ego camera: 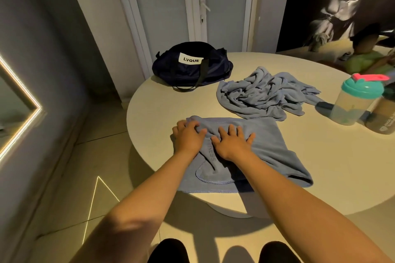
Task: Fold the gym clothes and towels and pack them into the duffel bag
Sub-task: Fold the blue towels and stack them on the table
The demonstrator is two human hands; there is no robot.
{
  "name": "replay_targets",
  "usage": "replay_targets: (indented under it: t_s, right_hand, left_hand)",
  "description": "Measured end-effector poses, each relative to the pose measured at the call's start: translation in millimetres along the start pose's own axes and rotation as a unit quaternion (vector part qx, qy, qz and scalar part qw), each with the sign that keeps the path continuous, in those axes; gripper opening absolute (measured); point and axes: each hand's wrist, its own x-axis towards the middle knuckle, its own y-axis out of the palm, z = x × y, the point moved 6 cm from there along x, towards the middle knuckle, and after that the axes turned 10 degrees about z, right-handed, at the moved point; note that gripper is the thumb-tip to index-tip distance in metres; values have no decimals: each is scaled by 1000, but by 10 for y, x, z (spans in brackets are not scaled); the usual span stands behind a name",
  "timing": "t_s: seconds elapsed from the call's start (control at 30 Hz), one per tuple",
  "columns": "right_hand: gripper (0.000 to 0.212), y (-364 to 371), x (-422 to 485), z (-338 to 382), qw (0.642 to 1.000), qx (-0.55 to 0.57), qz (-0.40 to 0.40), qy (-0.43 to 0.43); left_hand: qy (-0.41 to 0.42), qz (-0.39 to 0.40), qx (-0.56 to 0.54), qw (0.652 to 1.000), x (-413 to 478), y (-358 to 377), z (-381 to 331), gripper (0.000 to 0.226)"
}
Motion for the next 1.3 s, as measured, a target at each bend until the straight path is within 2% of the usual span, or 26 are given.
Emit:
replay_targets:
  t_s: [0.13, 0.2, 0.37, 0.53, 0.73, 0.8, 0.87, 0.93, 0.97, 1.1, 1.2, 1.3]
  right_hand:
    - [66, -42, 2, -182, 1000, -13, -11, 21]
    - [60, -71, -30, -251, 999, -10, -44, 23]
    - [35, -208, -443, -451, 971, 2, -240, -5]
    - [38, 26, -693, -851, 980, 25, -194, 23]
    - [46, -31, -955, -1332, 978, 18, -180, 103]
    - [45, -43, -1050, -1275, 973, 22, -214, 81]
    - [36, -19, -1166, -1057, 958, 22, -286, 14]
    - [27, 67, -1270, -892, 943, 57, -326, -27]
    - [25, 134, -1294, -854, 944, 76, -319, -30]
    - [25, 264, -1331, -822, 951, 80, -297, -36]
    - [27, 284, -1375, -746, 950, 87, -290, -71]
    - [30, 322, -1416, -662, 950, 62, -282, -115]
  left_hand:
    - [28, 77, 125, 989, -287, 247, -159, 50]
    - [40, 110, 155, 981, -283, 373, -250, 60]
    - [82, 143, 149, 975, -240, 539, -461, 61]
    - [115, 146, 82, 979, -356, 632, -614, 57]
    - [195, 219, 22, 956, -710, 954, -957, 61]
    - [196, 180, 72, 961, -734, 956, -996, 62]
    - [165, 96, 124, 974, -763, 843, -941, 63]
    - [146, 33, 123, 981, -836, 703, -856, 60]
    - [147, 20, 113, 982, -877, 651, -812, 57]
    - [160, 46, 89, 982, -997, 537, -595, 50]
    - [155, 63, 102, 981, -1106, 520, -393, 56]
    - [168, 12, 95, 981, -1209, 460, -309, 50]
